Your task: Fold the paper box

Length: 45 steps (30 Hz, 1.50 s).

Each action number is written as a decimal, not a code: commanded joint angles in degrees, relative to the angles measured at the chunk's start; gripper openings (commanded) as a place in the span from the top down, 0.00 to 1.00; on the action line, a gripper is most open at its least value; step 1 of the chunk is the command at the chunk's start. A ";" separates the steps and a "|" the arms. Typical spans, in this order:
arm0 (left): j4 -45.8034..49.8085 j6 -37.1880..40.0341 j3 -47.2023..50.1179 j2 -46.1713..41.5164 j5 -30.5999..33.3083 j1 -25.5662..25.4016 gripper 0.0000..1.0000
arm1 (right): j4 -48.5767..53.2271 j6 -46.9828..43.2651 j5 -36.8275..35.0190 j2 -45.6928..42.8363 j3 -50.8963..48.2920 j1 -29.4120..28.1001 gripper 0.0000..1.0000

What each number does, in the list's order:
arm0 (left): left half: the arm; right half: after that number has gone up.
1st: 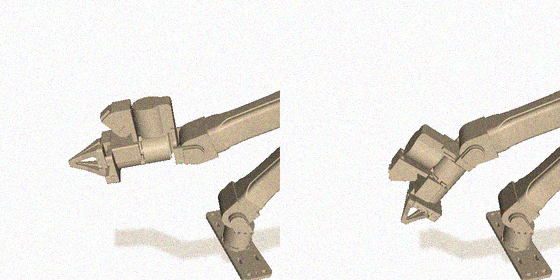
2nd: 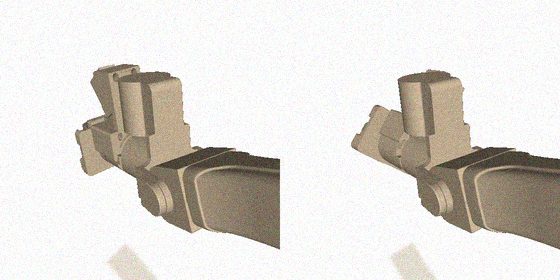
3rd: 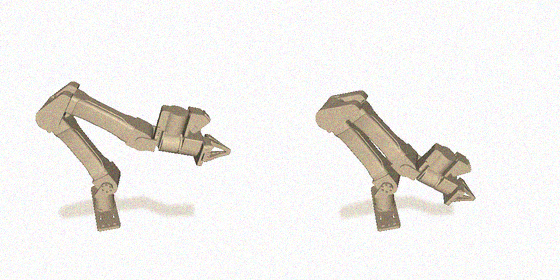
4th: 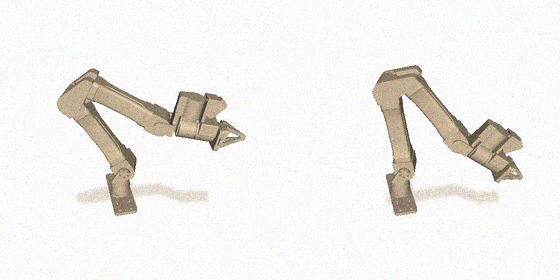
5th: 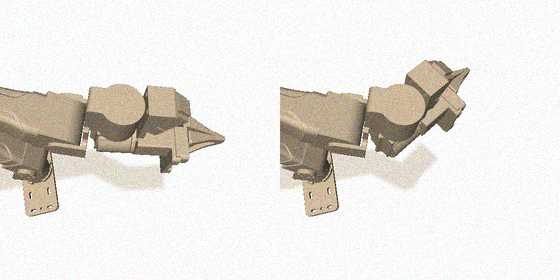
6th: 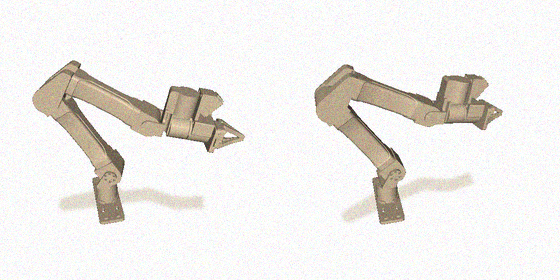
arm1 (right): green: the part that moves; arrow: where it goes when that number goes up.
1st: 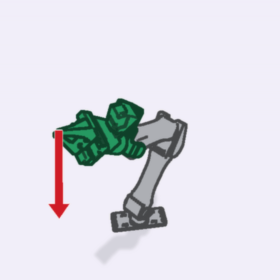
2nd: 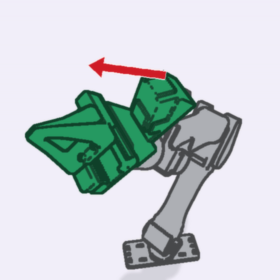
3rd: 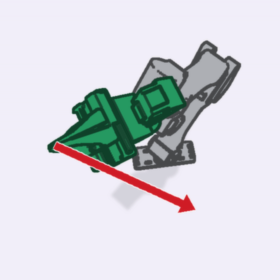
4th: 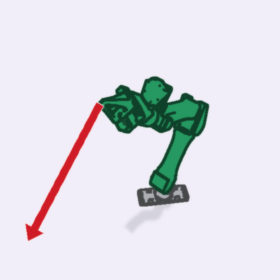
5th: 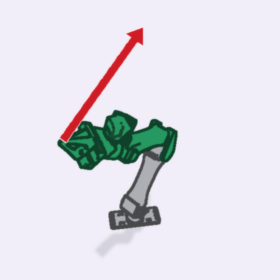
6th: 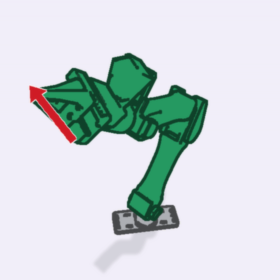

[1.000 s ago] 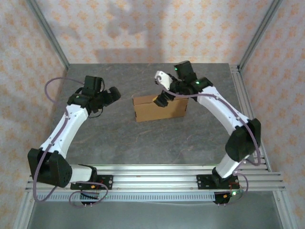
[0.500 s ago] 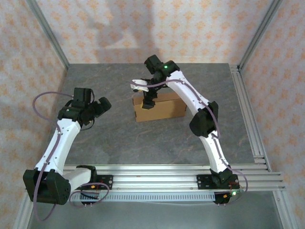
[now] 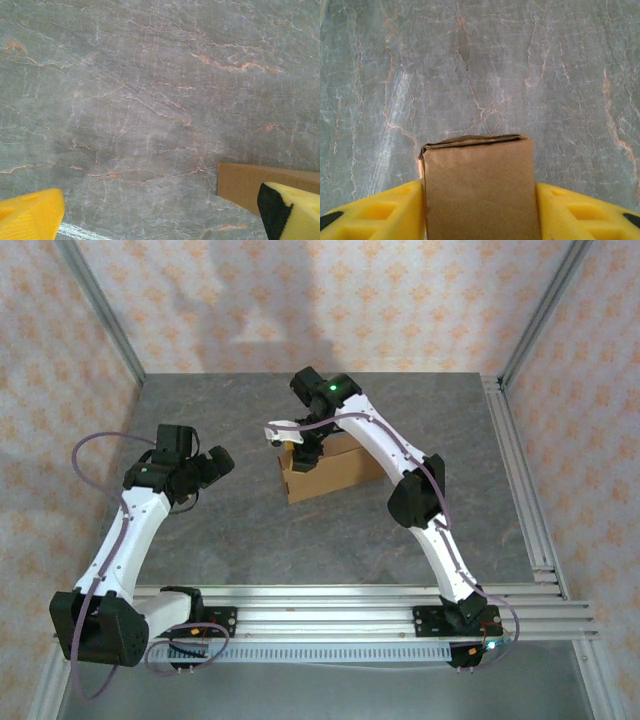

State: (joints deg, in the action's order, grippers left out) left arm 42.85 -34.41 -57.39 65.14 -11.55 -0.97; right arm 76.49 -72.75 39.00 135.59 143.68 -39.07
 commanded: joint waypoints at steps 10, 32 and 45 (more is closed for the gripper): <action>-0.84 1.18 1.30 0.59 -0.23 0.51 0.00 | -8.81 4.03 -15.88 -6.58 -5.40 -0.40 0.49; -3.04 1.86 1.23 4.13 -1.40 0.50 0.00 | -82.28 1.96 -47.10 -18.51 -55.17 -3.64 0.45; -30.56 6.31 13.76 -0.96 9.16 0.45 0.00 | -79.81 25.38 -25.00 -32.86 -65.44 1.42 0.00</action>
State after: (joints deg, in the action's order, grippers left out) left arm 25.89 -30.98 -46.61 65.67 -8.88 -0.97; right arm -2.22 -57.54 5.65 109.32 81.03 -39.79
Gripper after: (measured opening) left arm 0.998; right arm 0.995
